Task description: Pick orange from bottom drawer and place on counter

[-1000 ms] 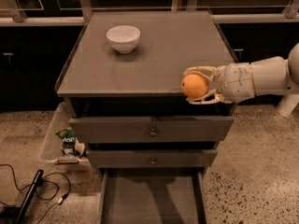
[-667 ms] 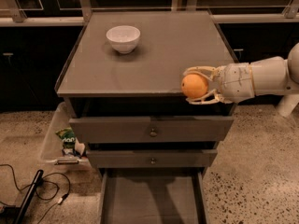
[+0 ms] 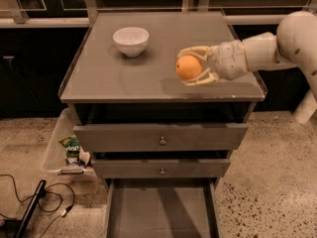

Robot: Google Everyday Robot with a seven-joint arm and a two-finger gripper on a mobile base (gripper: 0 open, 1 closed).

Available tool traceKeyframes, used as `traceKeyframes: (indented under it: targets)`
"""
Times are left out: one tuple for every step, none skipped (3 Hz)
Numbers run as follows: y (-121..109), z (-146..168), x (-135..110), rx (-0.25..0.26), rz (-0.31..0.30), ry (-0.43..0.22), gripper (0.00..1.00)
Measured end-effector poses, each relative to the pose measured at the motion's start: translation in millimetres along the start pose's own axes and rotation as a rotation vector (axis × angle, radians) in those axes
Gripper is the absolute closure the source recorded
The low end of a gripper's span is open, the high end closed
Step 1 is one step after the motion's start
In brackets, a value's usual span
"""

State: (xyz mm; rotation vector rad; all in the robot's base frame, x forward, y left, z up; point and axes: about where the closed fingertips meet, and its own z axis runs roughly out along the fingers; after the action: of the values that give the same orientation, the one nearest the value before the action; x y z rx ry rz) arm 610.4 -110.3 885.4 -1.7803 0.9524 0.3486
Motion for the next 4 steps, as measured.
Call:
traceKeyframes:
  targets:
    - [-29.6, 13.0, 5.6, 0.054, 0.078, -0.067, 1.00]
    - [-49.1, 14.7, 5.9, 0.173, 0.145, -0.044, 1.00]
    - [-52.3, 27.4, 15.7, 0.244, 0.217, -0.009, 1.00]
    - [-46.8, 45.9, 32.2, 0.238, 0.295, 0.022, 1.00]
